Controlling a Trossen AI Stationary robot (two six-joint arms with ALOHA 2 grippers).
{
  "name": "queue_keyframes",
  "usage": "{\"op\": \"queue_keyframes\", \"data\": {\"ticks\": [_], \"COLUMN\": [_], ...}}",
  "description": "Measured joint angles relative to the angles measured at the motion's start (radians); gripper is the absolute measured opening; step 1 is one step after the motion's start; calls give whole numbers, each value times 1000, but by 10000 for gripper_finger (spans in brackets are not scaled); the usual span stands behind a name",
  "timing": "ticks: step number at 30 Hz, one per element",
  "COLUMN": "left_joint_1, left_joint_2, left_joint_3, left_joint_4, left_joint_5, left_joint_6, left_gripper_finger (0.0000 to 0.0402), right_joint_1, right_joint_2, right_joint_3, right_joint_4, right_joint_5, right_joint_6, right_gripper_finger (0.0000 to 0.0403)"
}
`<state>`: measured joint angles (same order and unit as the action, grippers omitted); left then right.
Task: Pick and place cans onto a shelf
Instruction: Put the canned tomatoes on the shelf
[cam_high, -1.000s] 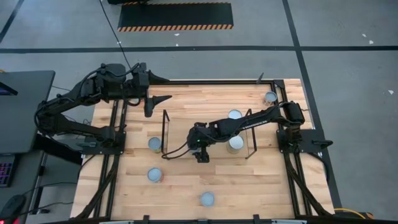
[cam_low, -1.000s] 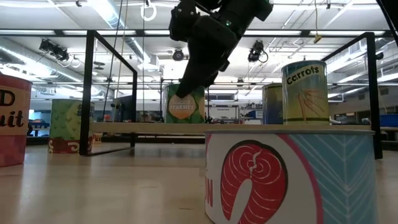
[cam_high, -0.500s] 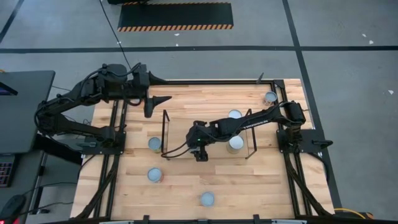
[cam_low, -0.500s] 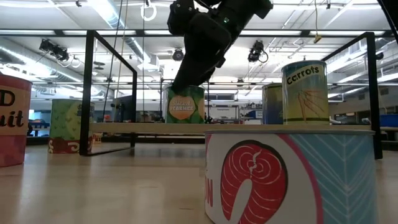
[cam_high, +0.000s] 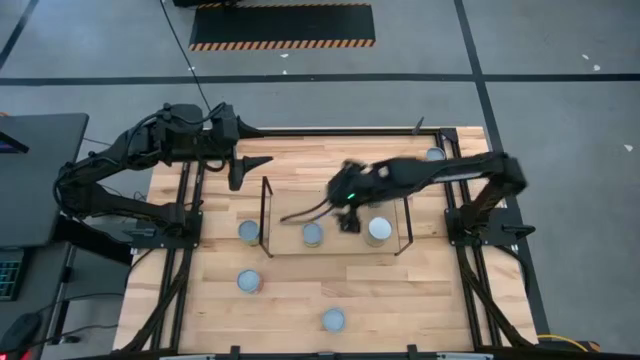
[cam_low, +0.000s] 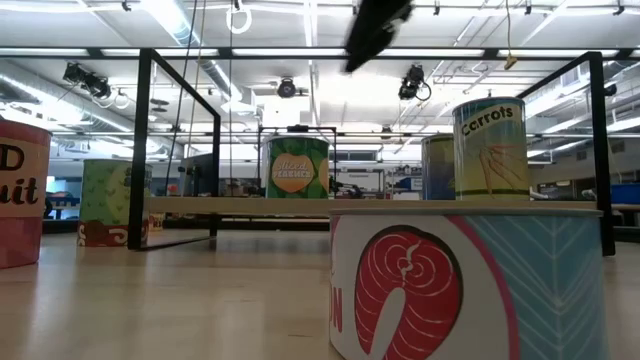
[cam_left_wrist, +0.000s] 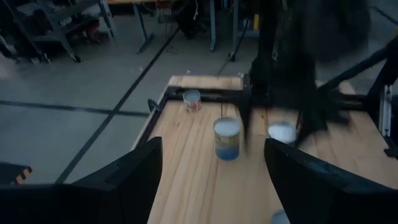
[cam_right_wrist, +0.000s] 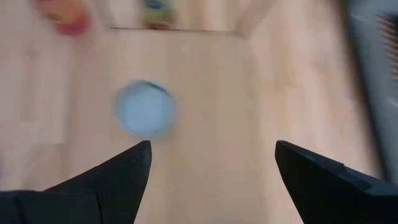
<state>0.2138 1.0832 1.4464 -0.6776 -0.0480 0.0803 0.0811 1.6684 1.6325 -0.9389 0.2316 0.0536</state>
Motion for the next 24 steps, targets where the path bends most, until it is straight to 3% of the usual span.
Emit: {"op": "queue_keyframes", "data": {"ticks": [6, 12, 18, 24], "left_joint_1": [0, 0, 0, 0], "left_joint_2": [3, 5, 12, 36], "left_joint_3": [-1, -1, -1, -1], "left_joint_4": [-22, 5, 23, 27], "left_joint_5": [0, 0, 0, 0], "left_joint_6": [6, 14, 10, 4], "left_gripper_finger": [286, 286, 286, 286], "right_joint_1": [4, -24, -110, -251], "right_joint_2": [-305, -648, -888, -939], "right_joint_3": [-83, -283, -543, -765], "right_joint_4": [-159, -274, -282, -259], "right_joint_5": [258, 540, 662, 711], "right_joint_6": [182, 530, 866, 1183], "right_gripper_finger": [349, 348, 348, 348]}}
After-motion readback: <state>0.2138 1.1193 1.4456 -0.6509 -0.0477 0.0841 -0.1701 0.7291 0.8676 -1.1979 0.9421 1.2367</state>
